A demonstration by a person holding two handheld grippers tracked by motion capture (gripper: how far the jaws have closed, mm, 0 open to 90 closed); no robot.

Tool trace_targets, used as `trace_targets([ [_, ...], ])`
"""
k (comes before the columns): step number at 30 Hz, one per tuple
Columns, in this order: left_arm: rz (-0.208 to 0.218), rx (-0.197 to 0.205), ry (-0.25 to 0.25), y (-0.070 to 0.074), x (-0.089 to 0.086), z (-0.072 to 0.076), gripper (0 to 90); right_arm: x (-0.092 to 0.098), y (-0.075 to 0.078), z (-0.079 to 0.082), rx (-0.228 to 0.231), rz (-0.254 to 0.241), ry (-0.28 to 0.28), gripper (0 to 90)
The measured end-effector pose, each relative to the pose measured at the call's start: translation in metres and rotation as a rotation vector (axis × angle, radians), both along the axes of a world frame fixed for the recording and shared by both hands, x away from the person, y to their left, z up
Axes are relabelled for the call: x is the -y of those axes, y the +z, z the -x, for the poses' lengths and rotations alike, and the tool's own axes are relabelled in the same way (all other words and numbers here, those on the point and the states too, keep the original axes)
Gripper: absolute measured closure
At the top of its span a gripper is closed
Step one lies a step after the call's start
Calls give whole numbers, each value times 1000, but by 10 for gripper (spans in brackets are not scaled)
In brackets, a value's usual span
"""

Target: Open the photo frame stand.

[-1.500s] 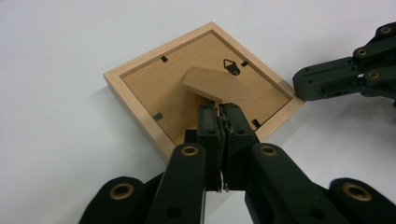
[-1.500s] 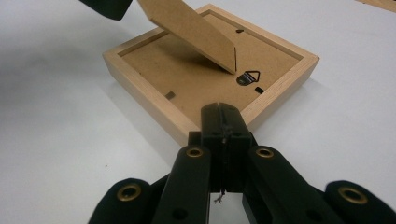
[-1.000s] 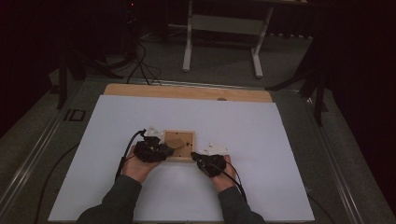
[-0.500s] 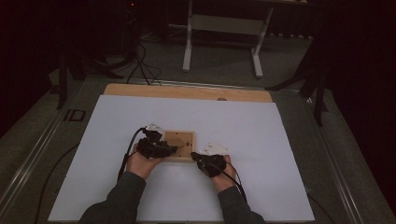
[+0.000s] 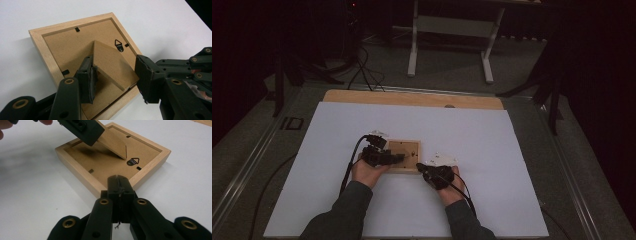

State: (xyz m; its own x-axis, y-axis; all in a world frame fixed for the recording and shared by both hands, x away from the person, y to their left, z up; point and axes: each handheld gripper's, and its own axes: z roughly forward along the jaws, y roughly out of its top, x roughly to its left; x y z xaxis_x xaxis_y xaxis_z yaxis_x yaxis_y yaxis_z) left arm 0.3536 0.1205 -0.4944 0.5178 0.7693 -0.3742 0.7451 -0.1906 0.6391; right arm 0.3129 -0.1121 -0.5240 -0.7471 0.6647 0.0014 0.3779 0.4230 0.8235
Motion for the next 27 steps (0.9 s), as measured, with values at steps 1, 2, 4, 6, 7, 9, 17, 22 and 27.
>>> trace_targets([
  [1, 3, -2, -2, 0, 0, -1, 528, 0, 0, 0, 0, 0, 0, 898],
  [2, 7, -4, -4, -1, 0, -1, 528, 0, 0, 0, 0, 0, 0, 897],
  [4, 17, -11, -6, -2, -1, -3, 526, 0, 0, 0, 0, 0, 0, 897],
  [6, 25, -14, -6, -2, -1, -4, 523, 0, 0, 0, 0, 0, 0, 897],
  [7, 27, -16, -7, -2, -1, -4, 522, 0, 0, 0, 0, 0, 0, 897],
  [9, 29, -16, -9, -2, -2, -4, 518, 0, 0, 0, 0, 0, 0, 897],
  [17, 42, -28, -11, -3, -2, -7, 507, 0, 0, 0, -1, 1, 1, 894],
  [22, 61, -30, 4, -3, -3, -8, 494, 0, 0, 0, 1, 1, 2, 893],
  [27, 77, -41, 12, -2, -5, -10, 504, 0, 0, 0, 0, 0, 2, 893],
])
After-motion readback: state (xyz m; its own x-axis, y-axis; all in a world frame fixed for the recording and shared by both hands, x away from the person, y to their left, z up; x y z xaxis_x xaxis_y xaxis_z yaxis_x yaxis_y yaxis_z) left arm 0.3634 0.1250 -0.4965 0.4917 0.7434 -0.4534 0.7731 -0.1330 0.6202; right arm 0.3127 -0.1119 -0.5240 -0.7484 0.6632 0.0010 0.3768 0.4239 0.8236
